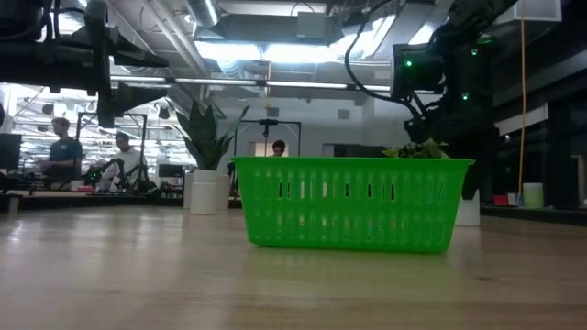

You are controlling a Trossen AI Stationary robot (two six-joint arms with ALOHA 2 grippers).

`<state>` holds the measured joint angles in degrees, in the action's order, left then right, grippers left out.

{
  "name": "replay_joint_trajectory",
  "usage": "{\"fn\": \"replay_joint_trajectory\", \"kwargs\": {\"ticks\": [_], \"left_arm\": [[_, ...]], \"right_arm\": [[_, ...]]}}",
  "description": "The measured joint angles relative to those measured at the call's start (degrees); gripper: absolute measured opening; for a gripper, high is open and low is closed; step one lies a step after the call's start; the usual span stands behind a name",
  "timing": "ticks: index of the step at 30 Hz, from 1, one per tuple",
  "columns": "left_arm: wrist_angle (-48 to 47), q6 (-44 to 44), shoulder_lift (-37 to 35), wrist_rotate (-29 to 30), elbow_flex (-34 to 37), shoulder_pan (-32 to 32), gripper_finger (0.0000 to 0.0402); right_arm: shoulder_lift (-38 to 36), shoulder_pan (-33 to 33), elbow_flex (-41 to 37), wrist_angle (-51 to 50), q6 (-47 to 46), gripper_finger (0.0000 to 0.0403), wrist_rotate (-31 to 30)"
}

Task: Pick and place pill bottles into a basket
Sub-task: Put the white medicine bottle into the green basket

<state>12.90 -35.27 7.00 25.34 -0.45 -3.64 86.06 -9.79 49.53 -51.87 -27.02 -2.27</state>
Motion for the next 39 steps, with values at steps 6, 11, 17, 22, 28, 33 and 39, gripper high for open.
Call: {"fn": "replay_joint_trajectory", "kwargs": {"ticks": [6, 11, 17, 22, 28, 33, 39], "left_arm": [[-0.3, 0.0, 0.0, 0.0, 0.0, 0.0, 0.0258], [-0.4, 0.0, 0.0, 0.0, 0.0, 0.0, 0.0258], [-0.4, 0.0, 0.0, 0.0, 0.0, 0.0, 0.0258], [-0.5, 0.0, 0.0, 0.0, 0.0, 0.0, 0.0258], [-0.7, 0.0, 0.0, 0.0, 0.0, 0.0, 0.0258], [-0.7, 0.0, 0.0, 0.1, 0.0, 0.0, 0.0258], [-0.7, 0.0, 0.0, 0.1, 0.0, 0.0, 0.0258]], "right_arm": [[0.0, 0.1, 1.7, 0.3, 0.3, 0.0295, 0.0], [0.0, 0.1, 1.8, 0.1, 0.4, 0.0274, 0.0], [0.0, 0.1, 1.8, -0.1, 0.4, 0.0256, 0.0], [0.0, 0.1, 1.8, -0.2, 0.3, 0.0233, 0.9], [0.0, 0.1, 1.9, -0.2, 0.3, 0.019, 1.0], [0.0, 0.1, 1.9, -0.3, 0.3, 0.0171, 1.3], [0.1, 0.7, 2.7, -0.2, 0.4, 0.0174, 2.2]]}}
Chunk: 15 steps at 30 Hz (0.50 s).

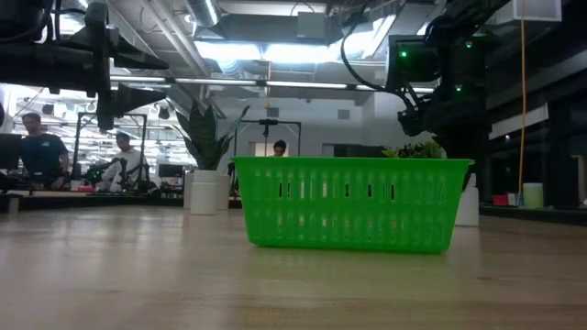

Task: Pick and place pill bottles into a basket
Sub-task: Put the white medicine bottle into the green basket

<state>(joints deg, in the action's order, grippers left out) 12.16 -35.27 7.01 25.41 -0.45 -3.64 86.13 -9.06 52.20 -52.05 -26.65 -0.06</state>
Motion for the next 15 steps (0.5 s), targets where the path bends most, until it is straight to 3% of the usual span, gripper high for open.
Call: {"fn": "replay_joint_trajectory", "kwargs": {"ticks": [7, 15], "left_arm": [[-0.5, 0.0, 0.0, 0.0, 0.0, 0.0, 0.0258], [-0.5, 0.0, 0.0, -2.6, 0.0, 0.0, 0.0258]], "right_arm": [[0.0, 2.1, 6.6, 0.5, 2.8, 0.017, -0.1], [0.0, 5.9, 20.0, 0.6, 5.5, 0.017, -0.5]]}}
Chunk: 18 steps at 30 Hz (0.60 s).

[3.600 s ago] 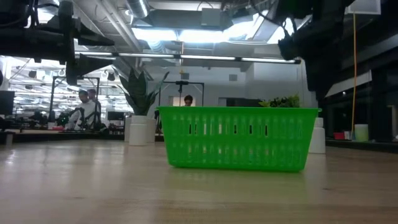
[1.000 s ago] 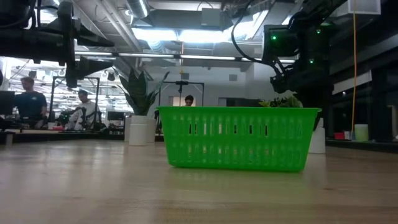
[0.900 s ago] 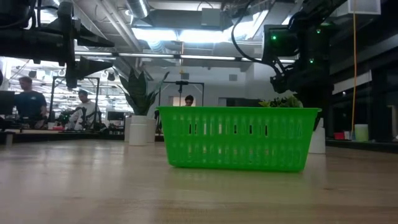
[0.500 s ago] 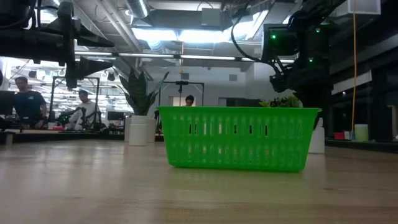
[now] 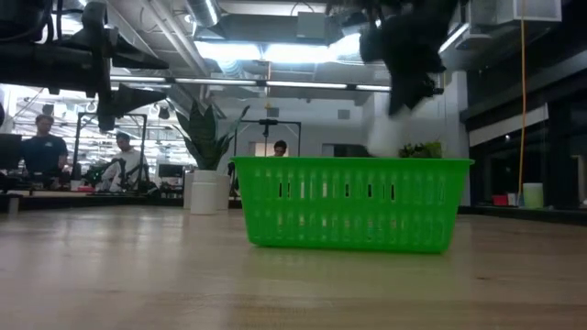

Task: Pick and place pill bottles into a basket
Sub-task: Put the white medicine bottle into the green basket

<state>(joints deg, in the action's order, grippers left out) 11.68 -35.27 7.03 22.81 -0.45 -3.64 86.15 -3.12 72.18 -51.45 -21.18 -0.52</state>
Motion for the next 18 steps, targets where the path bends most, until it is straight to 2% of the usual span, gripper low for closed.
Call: {"fn": "replay_joint_trajectory", "kwargs": {"ticks": [9, 12, 18], "left_arm": [[-0.2, 0.0, 0.0, -5.2, 0.0, 0.0, 0.0258], [-0.4, 0.0, 0.0, -7.2, 0.0, 0.0, 0.0258], [-1.6, 0.0, 0.0, -7.3, 0.0, 0.0, 0.0258]], "right_arm": [[0.0, 8.5, 13.7, 1.1, -0.4, 0.017, -4.6], [-0.1, 11.9, 15.6, 1.5, -2.5, 0.017, -7.3], [-0.1, 18.6, 15.0, 0.7, -5.6, 0.017, -8.9]]}}
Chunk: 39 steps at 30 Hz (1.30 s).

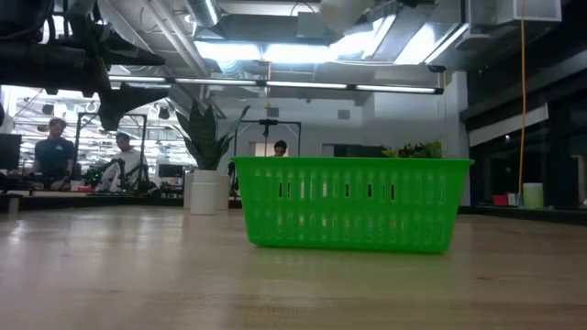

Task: Pick and place pill bottles into a basket
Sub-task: Put the white medicine bottle into the green basket

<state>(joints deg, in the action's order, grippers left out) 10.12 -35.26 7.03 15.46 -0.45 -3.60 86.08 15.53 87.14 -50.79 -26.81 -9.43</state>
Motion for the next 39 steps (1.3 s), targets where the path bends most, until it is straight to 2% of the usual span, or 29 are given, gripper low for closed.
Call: {"fn": "replay_joint_trajectory", "kwargs": {"ticks": [4, 8, 17, 22, 29, 39], "left_arm": [[-0.3, 0.0, 0.0, 0.2, 0.0, 0.0, 0.0258], [-0.3, 0.0, 0.0, 2.9, 0.0, 0.0, 0.0258], [-1.5, -0.6, 0.0, 8.1, 0.0, 0.0, 0.0258], [-1.5, -2.5, 0.0, 6.8, 0.0, 0.5, 0.0258], [-2.0, -0.6, 0.0, 5.0, 0.0, 1.8, 0.0258], [-4.5, 0.5, 0.0, -0.5, 0.0, 2.5, 0.0258]], "right_arm": [[1.1, 3.2, -2.0, -1.9, -1.2, 0.017, 0.0], [2.4, 4.3, -5.0, -2.4, -1.3, 0.017, 0.3], [8.4, 4.3, -7.0, -2.1, 1.1, 0.017, 5.8], [12.7, 4.2, -5.1, -1.9, 1.6, 0.017, 7.7], [17.8, 3.2, -1.8, -1.7, -1.3, 0.017, 7.7], [23.1, 2.1, -1.0, -2.9, -5.8, 0.017, 8.0]]}}
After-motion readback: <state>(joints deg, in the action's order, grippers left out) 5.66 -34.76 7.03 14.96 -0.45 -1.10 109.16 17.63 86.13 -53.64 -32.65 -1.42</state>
